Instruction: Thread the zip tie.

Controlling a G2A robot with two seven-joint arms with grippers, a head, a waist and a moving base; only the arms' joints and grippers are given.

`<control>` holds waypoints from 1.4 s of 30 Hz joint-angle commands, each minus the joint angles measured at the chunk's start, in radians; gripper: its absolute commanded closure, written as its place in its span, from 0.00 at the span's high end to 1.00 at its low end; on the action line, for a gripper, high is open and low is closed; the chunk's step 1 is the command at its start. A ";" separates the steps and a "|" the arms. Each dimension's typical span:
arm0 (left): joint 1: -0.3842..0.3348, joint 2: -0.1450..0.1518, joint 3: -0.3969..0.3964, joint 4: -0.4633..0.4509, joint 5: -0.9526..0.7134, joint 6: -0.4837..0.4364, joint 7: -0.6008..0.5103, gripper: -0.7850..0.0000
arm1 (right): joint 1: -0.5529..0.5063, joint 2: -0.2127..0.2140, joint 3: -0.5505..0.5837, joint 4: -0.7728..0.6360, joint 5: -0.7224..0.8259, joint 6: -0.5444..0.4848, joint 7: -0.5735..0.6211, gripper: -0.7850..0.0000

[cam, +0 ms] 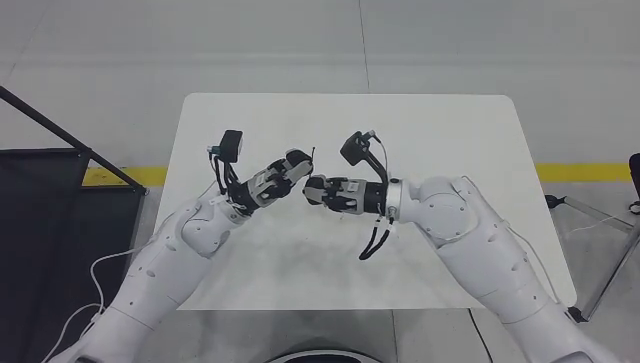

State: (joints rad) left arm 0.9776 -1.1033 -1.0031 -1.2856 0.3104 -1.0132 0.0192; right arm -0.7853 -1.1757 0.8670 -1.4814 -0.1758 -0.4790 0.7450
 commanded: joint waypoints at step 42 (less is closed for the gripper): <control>0.000 -0.028 -0.017 0.006 -0.045 0.001 -0.069 0.19 | 0.016 -0.021 -0.005 0.025 0.003 0.004 0.046 0.00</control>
State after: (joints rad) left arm 0.9772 -1.1307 -1.0193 -1.2795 0.2650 -1.0123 -0.0492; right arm -0.7699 -1.1965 0.8618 -1.4565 -0.1724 -0.4753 0.7906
